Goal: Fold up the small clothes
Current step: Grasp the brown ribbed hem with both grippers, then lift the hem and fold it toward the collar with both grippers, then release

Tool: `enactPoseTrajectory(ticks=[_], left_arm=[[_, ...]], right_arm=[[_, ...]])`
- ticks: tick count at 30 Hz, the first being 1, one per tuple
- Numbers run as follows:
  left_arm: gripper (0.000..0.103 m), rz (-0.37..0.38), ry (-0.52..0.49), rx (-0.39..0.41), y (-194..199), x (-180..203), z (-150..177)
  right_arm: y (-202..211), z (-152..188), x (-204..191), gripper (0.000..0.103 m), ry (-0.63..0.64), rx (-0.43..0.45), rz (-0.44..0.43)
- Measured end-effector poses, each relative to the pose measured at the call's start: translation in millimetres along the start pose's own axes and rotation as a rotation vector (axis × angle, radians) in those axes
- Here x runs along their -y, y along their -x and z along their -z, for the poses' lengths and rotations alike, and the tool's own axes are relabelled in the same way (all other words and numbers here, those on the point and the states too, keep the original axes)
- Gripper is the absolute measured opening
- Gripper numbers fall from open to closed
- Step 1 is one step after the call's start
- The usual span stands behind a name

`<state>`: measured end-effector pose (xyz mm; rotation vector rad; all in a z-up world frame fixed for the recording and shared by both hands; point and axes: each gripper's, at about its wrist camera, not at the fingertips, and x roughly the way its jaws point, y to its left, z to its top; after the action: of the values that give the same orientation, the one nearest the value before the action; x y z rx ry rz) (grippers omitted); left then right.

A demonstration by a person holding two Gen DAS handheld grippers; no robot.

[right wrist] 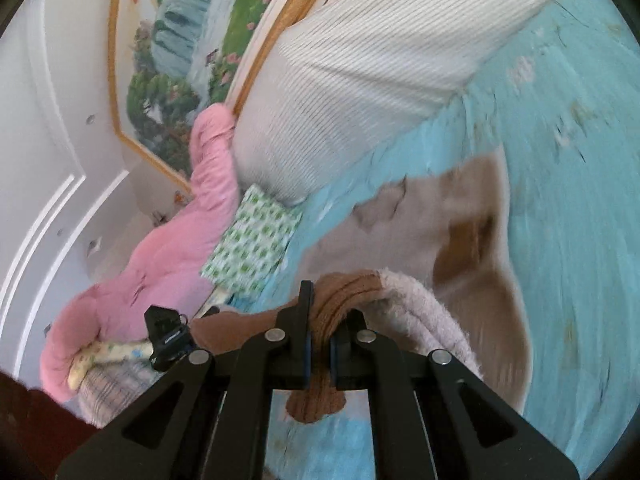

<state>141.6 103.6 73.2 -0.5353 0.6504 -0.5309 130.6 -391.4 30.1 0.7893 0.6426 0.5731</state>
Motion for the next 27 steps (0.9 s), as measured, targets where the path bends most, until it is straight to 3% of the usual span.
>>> enactPoseTrajectory(ticks=[8, 17, 21, 23, 25, 27], left_arm=[[0.004, -0.093, 0.031, -0.042, -87, -53, -49], [0.005, -0.218, 0.092, -0.145, -170, -115, -57], [0.010, -0.228, 0.135, -0.198, -178, -128, -50], [0.018, -0.224, 0.124, -0.197, -164, -122, -45], [0.035, -0.246, 0.055, -0.190, -147, -105, -38], [0.037, -0.210, -0.023, -0.208, -129, -77, -25]], right_arm=[[-72, -69, 44, 0.007, -0.050, 0.016, 0.140], [-123, -87, 106, 0.007, -0.129, -0.029, 0.304], [-132, -85, 121, 0.010, -0.172, -0.073, 0.345], [-122, -83, 117, 0.015, -0.182, -0.068, 0.355], [-106, -82, 106, 0.041, -0.152, -0.037, 0.378], [-87, -76, 81, 0.050, -0.077, 0.005, 0.393]])
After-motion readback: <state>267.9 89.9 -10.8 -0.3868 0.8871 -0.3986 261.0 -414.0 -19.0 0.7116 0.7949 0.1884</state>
